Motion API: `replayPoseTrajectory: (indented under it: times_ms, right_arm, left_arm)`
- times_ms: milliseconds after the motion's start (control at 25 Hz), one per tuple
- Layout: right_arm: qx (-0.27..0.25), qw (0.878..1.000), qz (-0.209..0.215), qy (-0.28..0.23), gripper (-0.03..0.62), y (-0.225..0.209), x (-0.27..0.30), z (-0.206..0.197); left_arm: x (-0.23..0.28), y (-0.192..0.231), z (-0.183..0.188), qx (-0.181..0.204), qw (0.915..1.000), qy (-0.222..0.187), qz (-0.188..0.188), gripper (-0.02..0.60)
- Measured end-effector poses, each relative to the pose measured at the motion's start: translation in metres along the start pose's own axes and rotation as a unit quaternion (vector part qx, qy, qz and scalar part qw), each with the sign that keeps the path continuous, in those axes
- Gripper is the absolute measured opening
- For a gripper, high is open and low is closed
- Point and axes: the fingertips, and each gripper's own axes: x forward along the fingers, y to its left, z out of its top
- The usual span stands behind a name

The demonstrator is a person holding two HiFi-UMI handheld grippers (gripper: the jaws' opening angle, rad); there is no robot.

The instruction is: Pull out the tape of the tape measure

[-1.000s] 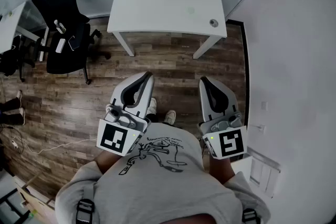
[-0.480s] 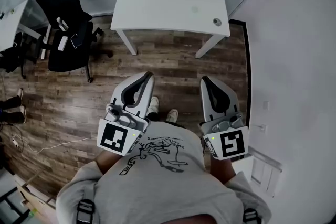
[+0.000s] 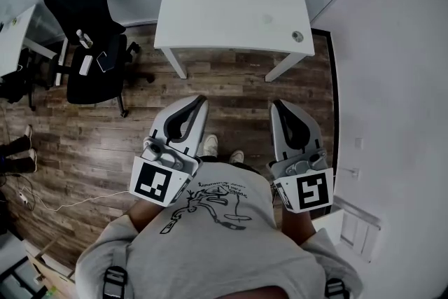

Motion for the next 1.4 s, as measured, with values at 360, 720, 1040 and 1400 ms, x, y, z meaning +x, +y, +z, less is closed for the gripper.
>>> replayPoseTrajectory:
  times_ms: [360, 720, 1040, 1400]
  right_arm:
    - [0.003, 1.0, -0.007, 0.012, 0.009, 0.005, 0.035, -0.005]
    - [0.001, 1.0, -0.001, 0.01, 0.009, -0.022, 0.071, -0.008]
    - [0.0, 1.0, 0.001, 0.005, 0.008, -0.072, 0.108, -0.005]
    - [0.002, 1.0, 0.004, 0.001, 0.009, -0.143, 0.152, -0.002]
  left_arm:
    - [0.008, 0.042, -0.006, -0.01, 0.9999, 0.005, 0.0, 0.025]
    - [0.045, 0.062, -0.011, -0.01, 0.9999, 0.008, 0.001, 0.023]
    - [0.106, 0.076, -0.004, -0.006, 1.0, 0.006, -0.004, 0.023]
    - [0.191, 0.088, 0.006, -0.025, 0.9996, -0.01, -0.002, 0.021]
